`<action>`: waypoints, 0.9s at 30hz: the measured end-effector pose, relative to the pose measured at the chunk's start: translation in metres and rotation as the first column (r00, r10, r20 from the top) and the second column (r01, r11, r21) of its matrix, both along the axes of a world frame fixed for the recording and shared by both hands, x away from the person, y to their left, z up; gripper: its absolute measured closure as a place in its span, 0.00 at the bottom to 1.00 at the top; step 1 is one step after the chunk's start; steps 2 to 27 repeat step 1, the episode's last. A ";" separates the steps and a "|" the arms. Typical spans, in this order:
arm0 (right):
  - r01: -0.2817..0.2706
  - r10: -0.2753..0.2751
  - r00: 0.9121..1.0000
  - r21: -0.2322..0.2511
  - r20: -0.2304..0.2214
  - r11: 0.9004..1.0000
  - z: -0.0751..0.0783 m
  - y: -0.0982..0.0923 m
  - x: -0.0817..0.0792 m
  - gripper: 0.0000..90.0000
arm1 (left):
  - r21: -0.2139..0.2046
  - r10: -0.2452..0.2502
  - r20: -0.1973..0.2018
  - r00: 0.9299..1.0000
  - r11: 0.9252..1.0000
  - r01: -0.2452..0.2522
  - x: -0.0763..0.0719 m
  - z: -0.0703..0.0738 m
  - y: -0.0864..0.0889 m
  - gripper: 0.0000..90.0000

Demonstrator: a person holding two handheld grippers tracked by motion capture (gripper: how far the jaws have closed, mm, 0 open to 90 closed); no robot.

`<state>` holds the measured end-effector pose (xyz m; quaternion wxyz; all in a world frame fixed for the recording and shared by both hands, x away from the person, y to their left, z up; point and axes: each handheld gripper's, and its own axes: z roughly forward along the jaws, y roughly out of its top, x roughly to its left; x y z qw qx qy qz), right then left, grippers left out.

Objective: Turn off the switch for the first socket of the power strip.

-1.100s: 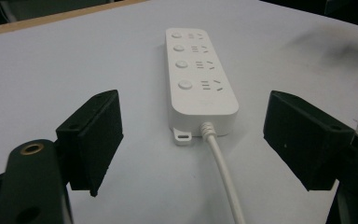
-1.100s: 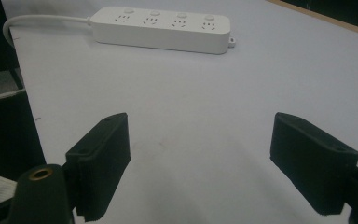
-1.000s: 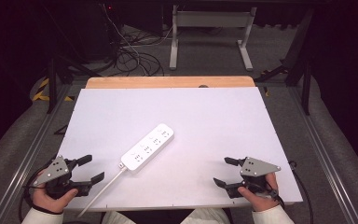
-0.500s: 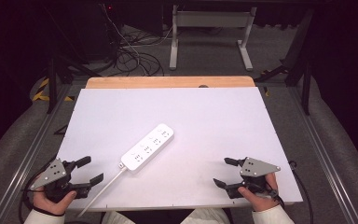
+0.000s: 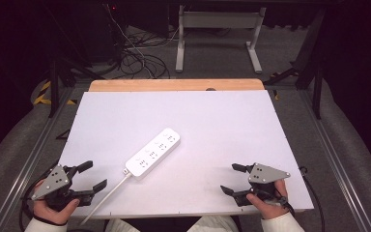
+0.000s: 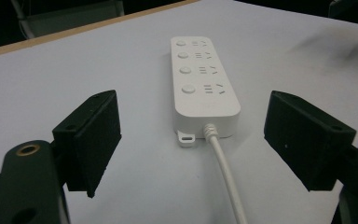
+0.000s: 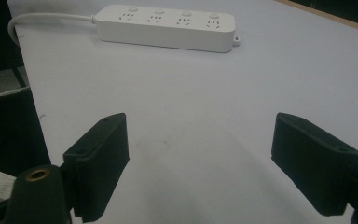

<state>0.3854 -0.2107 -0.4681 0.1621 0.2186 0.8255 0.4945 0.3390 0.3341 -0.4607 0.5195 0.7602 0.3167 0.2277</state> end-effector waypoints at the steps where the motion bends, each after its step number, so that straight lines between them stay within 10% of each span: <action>1: 0.000 0.000 1.000 0.000 0.000 1.000 0.000 0.000 0.000 0.21 | 0.000 0.000 0.000 1.000 1.000 0.000 0.000 0.000 0.000 0.21; 27: 0.000 0.000 1.000 0.000 0.000 1.000 0.000 0.000 0.000 0.21 | 0.000 0.000 0.000 1.000 1.000 0.000 0.000 0.000 0.000 0.21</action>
